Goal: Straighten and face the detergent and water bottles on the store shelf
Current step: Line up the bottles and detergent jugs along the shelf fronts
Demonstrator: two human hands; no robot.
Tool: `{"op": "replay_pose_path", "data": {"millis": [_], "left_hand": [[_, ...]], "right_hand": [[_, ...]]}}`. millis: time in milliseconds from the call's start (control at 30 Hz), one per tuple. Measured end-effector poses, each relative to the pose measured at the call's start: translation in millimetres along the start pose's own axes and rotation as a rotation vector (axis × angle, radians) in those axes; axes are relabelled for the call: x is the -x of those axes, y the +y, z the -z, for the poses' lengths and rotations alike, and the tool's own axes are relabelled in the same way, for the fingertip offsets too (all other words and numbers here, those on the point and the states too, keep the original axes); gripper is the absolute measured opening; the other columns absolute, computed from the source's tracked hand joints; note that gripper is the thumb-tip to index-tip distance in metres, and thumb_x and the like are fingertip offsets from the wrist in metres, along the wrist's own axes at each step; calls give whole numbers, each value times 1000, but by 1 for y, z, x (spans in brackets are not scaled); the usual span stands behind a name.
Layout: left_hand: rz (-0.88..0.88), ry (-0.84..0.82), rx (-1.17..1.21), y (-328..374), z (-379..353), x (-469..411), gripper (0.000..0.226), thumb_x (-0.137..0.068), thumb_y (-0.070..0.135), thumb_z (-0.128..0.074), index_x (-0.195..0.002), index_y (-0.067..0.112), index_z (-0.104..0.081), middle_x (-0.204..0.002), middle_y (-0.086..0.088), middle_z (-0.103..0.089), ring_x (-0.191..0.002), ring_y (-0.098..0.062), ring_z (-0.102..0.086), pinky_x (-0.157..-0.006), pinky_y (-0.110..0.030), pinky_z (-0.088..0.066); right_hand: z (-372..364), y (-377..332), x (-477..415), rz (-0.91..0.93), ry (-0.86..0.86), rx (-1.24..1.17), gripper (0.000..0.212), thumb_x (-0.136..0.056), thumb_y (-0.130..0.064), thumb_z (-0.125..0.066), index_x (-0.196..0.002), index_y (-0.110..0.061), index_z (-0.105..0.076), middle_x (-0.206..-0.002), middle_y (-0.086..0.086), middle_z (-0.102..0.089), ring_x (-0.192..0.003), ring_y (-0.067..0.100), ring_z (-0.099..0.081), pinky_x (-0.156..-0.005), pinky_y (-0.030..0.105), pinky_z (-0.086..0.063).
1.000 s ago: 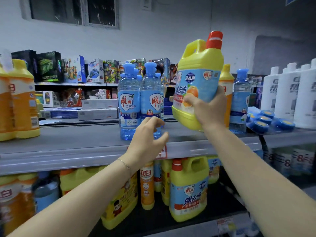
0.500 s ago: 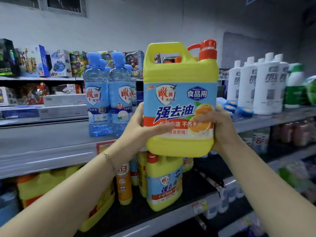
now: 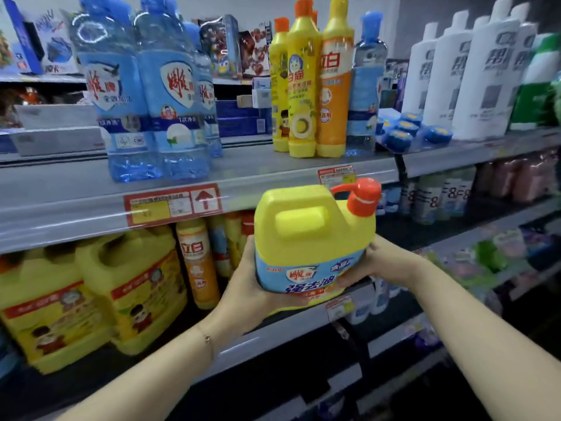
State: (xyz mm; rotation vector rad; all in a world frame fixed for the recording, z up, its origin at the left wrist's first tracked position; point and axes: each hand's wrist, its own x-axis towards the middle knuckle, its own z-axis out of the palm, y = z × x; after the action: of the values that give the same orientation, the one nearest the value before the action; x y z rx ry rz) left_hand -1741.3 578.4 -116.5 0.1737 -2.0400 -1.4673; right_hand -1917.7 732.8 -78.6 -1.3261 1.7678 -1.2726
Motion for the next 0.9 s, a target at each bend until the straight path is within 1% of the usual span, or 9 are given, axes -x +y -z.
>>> {"op": "replay_pose_path", "data": {"millis": [133, 233, 333, 400, 533, 667, 733, 800, 900], "left_hand": [[21, 108, -112, -32, -39, -12, 85, -52, 8, -93, -118, 32, -44, -117, 21, -53, -109, 4, -54, -81, -17, -52], [37, 190, -266, -54, -71, -25, 91, -50, 25, -94, -126, 22, -44, -129, 3, -47, -122, -14, -47, -99, -35, -45], [84, 202, -371, -72, -95, -40, 95, -55, 34, -91, -131, 25, -36, -130, 9, -42, -126, -19, -42, -105, -36, -39], [107, 171, -407, -79, -109, -51, 88, -64, 36, -87, -134, 25, -34, -137, 3, -43, -129, -21, -42, -104, -38, -41], [165, 188, -488, -87, -125, -73, 71, -71, 40, -80, -125, 21, -38, -129, -2, -51, -120, -25, -51, -95, -45, -47], [197, 198, -605, -90, -138, -90, 62, -81, 26, -74, -127, 8, -38, -130, -13, -52, -121, -33, -51, -96, -44, -46], [235, 216, -565, -84, -144, -98, 65, -87, 20, -67, -138, 3, -29, -139, -17, -45, -128, -33, -46, -102, -41, -42], [258, 240, -584, -80, -147, -105, 72, -92, 21, -60, -145, -1, -16, -148, -19, -33, -136, -32, -36, -110, -37, -33], [317, 211, -719, -77, -148, -106, 77, -97, 24, -50, -148, -4, 1, -155, -19, -18, -143, -31, -22, -115, -34, -20]], "right_hand": [[26, 36, -11, -119, 38, 60, 52, -68, 21, -71, -111, -9, -65, -105, -2, -74, -98, 11, -68, -75, 22, -54], [49, 57, -14, -243, 63, 110, 40, -72, 19, -69, -100, -10, -70, -97, -2, -74, -92, 15, -68, -69, 18, -53], [71, 73, -19, -345, 102, 159, 32, -74, 16, -68, -81, -15, -68, -76, -9, -72, -73, 8, -67, -55, 12, -49], [83, 84, -26, -379, 134, 196, 33, -74, 16, -67, -78, -17, -64, -76, -6, -70, -73, 11, -64, -63, 20, -53], [99, 101, -46, -348, 277, 165, 42, -69, 24, -59, -85, -15, -62, -89, 0, -66, -91, 24, -60, -80, 39, -51], [98, 116, -61, -255, 382, 122, 39, -74, 25, -51, -90, -9, -63, -86, 3, -65, -87, 23, -60, -67, 28, -48], [95, 125, -69, -175, 456, 50, 40, -78, 22, -52, -105, -7, -61, -100, 8, -66, -98, 25, -60, -73, 28, -47], [89, 130, -77, -125, 416, -25, 49, -82, 18, -56, -122, -9, -54, -113, 7, -63, -107, 22, -60, -78, 27, -49], [77, 129, -80, -80, 318, -80, 68, -80, 16, -62, -133, -18, -36, -111, -8, -58, -99, 4, -59, -71, 15, -52]]}}
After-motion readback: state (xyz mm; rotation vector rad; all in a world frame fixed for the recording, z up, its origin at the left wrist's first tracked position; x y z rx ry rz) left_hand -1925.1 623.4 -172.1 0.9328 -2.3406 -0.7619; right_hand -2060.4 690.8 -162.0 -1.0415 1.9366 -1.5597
